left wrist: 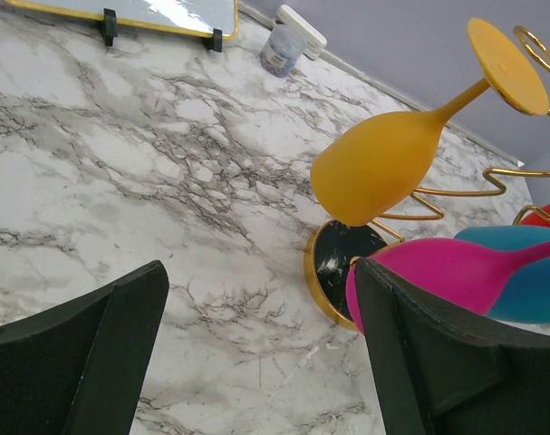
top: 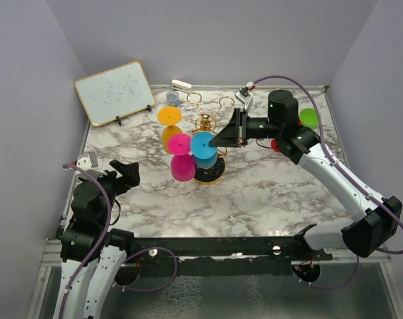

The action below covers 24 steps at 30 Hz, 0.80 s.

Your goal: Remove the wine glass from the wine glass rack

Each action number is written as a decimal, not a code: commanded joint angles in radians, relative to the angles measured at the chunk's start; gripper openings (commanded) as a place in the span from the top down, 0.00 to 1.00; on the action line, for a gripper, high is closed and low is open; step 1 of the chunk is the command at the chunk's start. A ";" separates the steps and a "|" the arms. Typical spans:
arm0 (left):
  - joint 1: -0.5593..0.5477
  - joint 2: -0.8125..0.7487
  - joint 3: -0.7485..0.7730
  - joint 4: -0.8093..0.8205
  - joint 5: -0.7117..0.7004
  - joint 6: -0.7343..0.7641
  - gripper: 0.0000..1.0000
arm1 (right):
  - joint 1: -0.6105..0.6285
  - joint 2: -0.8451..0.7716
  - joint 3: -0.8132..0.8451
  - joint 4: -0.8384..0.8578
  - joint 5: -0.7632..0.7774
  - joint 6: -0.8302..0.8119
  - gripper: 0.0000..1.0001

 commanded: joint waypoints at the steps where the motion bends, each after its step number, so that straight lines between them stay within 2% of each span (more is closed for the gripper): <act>1: -0.005 -0.011 0.001 0.025 -0.016 -0.006 0.14 | 0.028 -0.005 0.041 -0.044 -0.019 -0.049 0.99; 15: -0.005 -0.007 0.001 0.027 -0.010 -0.004 0.14 | 0.031 -0.197 -0.057 -0.221 0.020 -0.160 0.99; 19: -0.007 0.006 0.000 0.040 0.012 0.004 0.14 | 0.031 -0.301 -0.063 -0.370 0.058 -0.283 0.99; 24: -0.006 0.039 0.049 0.048 0.103 -0.039 0.14 | 0.031 -0.373 0.004 -0.601 0.212 -0.508 0.99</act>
